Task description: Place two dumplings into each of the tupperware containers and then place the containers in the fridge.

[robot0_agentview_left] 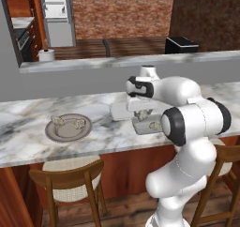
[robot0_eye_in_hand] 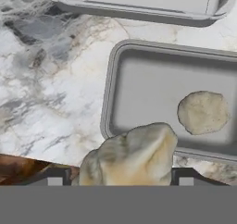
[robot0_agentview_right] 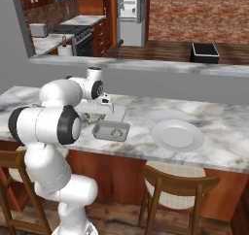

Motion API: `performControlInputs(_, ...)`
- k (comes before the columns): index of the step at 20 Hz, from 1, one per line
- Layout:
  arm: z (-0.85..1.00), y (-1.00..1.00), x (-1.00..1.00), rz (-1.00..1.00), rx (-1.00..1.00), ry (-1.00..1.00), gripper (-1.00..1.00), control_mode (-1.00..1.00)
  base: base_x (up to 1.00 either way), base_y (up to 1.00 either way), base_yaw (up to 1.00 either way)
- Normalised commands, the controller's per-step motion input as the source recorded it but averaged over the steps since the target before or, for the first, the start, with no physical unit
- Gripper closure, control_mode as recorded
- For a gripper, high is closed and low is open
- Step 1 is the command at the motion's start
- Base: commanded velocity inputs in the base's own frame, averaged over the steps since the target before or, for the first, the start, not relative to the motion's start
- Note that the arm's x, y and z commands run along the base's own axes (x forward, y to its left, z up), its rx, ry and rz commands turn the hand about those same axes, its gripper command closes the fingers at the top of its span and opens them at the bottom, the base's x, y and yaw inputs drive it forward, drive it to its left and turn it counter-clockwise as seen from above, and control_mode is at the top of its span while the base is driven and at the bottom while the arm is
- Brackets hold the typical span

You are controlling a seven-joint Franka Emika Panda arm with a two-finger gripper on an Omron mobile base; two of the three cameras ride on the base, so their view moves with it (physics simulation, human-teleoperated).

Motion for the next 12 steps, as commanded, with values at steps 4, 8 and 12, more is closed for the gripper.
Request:
performControlInputs(4,-0.16,-0.34,0.67,0.33,0.09,0.00,1.00,-1.00,0.00,0.00,0.00)
performControlInputs(8,-0.19,-0.03,0.59,0.23,0.01,0.00,1.00,-1.00,0.00,0.00,0.00)
performControlInputs(12,-0.30,-0.03,0.54,0.19,0.00,0.00,1.00,-1.00,0.00,0.00,0.00)
